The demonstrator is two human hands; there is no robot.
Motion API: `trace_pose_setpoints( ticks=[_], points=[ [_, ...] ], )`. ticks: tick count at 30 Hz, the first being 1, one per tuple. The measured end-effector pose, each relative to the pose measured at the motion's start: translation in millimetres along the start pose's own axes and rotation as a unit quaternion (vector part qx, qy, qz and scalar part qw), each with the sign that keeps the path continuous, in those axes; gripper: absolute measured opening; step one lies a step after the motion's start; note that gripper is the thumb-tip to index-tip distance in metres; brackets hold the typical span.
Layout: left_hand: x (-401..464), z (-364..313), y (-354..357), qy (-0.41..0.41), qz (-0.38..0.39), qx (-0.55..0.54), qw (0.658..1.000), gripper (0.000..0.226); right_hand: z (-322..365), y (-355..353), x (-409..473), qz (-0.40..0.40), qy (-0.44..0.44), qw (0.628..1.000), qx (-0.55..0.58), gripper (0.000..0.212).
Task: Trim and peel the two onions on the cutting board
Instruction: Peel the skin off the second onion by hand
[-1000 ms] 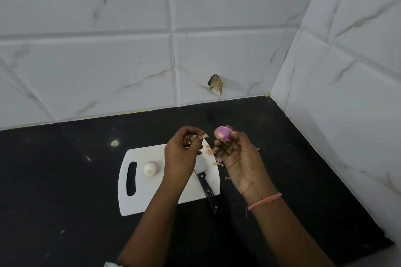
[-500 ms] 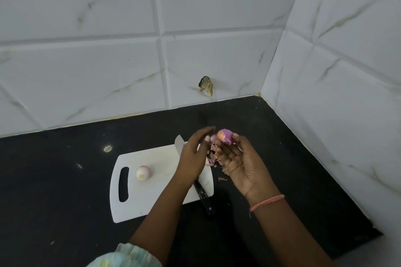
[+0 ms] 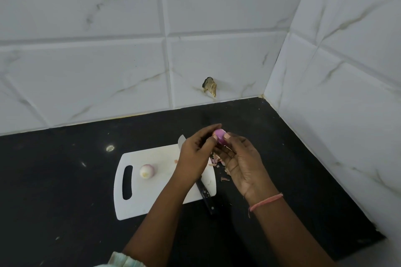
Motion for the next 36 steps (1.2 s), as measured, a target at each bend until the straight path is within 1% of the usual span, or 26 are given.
trace_pose_setpoints(
  ticks=[3,6,8,11,14,18,21,25,29,32,36],
  points=[
    [0,-1,0,-0.006,-0.007,-0.008,1.0,0.029,0,1,0,0.002,-0.004,1.0,-0.005,0.028],
    [0,-2,0,-0.009,-0.01,-0.004,1.0,0.029,0,1,-1,-0.001,-0.007,1.0,-0.003,0.037],
    [0,-1,0,-0.01,-0.008,0.01,1.0,0.03,-1,0,-1,-0.006,-0.006,1.0,-0.003,0.037],
    [0,0,0,-0.004,-0.009,0.033,0.999,0.031,-3,-2,0,-0.012,-0.002,1.0,-0.003,0.034],
    [0,2,-3,0.005,-0.015,0.071,0.997,0.036,-4,-4,1,-0.015,0.011,1.0,0.013,0.022],
    [-1,4,-4,0.015,-0.008,0.077,0.997,0.036,-2,-4,2,-0.014,0.01,1.0,0.0,0.017],
    [-7,1,-3,0.067,-0.016,0.084,0.994,0.038,-2,-2,3,-0.013,0.014,1.0,-0.008,0.024],
    [-11,-3,-8,0.111,-0.04,0.115,0.986,0.031,-1,-2,5,-0.012,0.025,0.999,-0.033,0.034],
    [-10,-6,-14,0.11,-0.029,0.179,0.977,0.029,-2,-4,6,-0.02,0.03,0.997,-0.065,0.036],
    [-8,-6,-15,0.106,-0.025,0.204,0.973,0.026,-2,-3,6,-0.021,0.037,0.996,-0.081,0.035],
    [-8,-6,-15,0.112,-0.016,0.207,0.972,0.035,-1,-2,6,-0.024,0.043,0.994,-0.098,0.032]
  ],
)
Point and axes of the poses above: each hand's wrist, its own x-axis towards the middle knuckle, its own y-axis out of the palm, z = x × y, the point moved 2 cm from there along x, towards the middle knuckle, and after that the axes turned 5 degrees about z, right-handed, at the moved point
